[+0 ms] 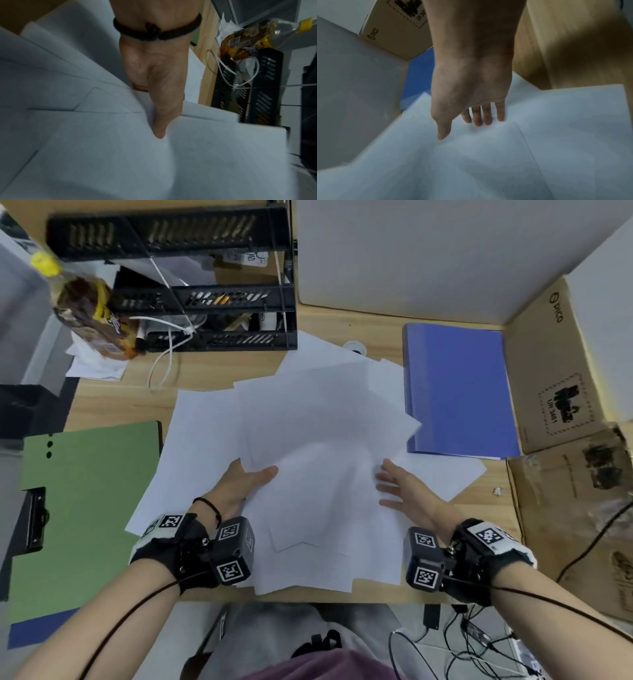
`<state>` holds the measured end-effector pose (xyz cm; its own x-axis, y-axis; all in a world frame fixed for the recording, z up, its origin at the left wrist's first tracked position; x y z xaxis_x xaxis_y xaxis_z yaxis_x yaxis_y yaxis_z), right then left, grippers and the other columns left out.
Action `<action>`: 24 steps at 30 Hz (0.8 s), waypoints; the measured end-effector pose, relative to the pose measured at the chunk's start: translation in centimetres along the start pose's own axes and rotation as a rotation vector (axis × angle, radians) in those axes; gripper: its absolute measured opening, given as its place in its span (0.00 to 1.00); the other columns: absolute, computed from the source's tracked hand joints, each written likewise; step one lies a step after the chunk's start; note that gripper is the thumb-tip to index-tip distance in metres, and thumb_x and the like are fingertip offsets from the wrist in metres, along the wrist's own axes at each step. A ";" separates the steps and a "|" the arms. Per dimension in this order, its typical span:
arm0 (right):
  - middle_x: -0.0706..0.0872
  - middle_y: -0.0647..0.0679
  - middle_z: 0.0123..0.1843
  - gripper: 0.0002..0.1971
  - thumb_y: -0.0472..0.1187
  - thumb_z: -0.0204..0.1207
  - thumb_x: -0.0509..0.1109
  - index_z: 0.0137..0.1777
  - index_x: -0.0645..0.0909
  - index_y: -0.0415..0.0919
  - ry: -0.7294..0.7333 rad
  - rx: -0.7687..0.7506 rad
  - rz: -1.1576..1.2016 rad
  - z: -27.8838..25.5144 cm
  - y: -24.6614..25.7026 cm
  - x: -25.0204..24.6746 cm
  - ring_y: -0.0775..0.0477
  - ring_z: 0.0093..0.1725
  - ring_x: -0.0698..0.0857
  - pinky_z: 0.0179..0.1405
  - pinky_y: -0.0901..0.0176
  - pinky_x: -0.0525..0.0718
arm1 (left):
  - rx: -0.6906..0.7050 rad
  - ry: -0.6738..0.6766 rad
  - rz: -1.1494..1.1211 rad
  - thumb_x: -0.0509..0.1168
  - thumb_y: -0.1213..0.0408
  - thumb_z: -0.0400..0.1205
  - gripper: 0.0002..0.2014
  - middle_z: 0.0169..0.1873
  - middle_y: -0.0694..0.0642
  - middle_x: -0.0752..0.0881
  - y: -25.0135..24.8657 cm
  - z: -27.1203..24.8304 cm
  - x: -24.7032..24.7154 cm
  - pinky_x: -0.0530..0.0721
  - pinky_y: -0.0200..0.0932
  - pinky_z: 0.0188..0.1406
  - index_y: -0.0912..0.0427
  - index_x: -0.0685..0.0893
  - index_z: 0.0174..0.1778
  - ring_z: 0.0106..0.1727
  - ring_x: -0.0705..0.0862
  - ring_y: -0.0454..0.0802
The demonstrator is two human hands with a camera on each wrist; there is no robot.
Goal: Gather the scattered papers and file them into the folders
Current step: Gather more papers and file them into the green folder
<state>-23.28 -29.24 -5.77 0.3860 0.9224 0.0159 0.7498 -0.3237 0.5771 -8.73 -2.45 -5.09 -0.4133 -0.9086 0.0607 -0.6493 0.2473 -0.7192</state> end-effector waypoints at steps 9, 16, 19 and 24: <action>0.88 0.48 0.52 0.04 0.43 0.85 0.64 0.55 0.78 0.44 -0.122 -0.260 0.020 -0.4 5.6 1.9 0.50 0.48 0.87 0.54 0.54 0.83 | 0.041 0.061 -0.018 0.77 0.68 0.73 0.26 0.58 0.61 0.89 -2.9 -0.2 -1.8 0.89 0.49 0.50 0.64 0.80 0.67 0.57 0.89 0.56; 0.90 0.50 0.53 0.12 0.40 0.87 0.57 0.62 0.80 0.45 -0.092 -0.265 -0.080 -1.5 7.3 2.0 0.47 0.51 0.88 0.56 0.53 0.85 | 0.112 0.033 0.050 0.75 0.71 0.75 0.22 0.56 0.57 0.90 -5.0 0.9 -1.6 0.85 0.51 0.58 0.61 0.82 0.65 0.57 0.88 0.55; 0.90 0.47 0.55 0.14 0.43 0.87 0.55 0.62 0.80 0.43 -0.098 -0.294 -0.116 -2.6 7.8 1.4 0.45 0.52 0.88 0.52 0.54 0.84 | 0.116 0.066 0.077 0.74 0.71 0.75 0.19 0.53 0.56 0.91 -5.2 0.8 -1.4 0.85 0.50 0.55 0.62 0.83 0.63 0.56 0.89 0.55; 0.88 0.56 0.65 0.18 0.53 0.85 0.62 0.73 0.76 0.51 0.077 -0.388 -0.122 -5.6 9.0 3.0 0.53 0.62 0.88 0.60 0.57 0.85 | 0.159 0.077 0.080 0.73 0.74 0.75 0.18 0.54 0.59 0.90 -6.1 -0.3 -1.8 0.86 0.51 0.54 0.62 0.84 0.61 0.55 0.89 0.57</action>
<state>-18.38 -28.22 4.04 0.2541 0.9670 -0.0188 0.5234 -0.1211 0.8434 -4.19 -2.26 -0.63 -0.5107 -0.8584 0.0475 -0.5059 0.2555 -0.8239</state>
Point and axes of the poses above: each hand's wrist, its own z-axis towards the middle knuckle, its own x-axis out of the palm, y = z × x, the point moved 7 cm from there along z, towards the middle knuckle
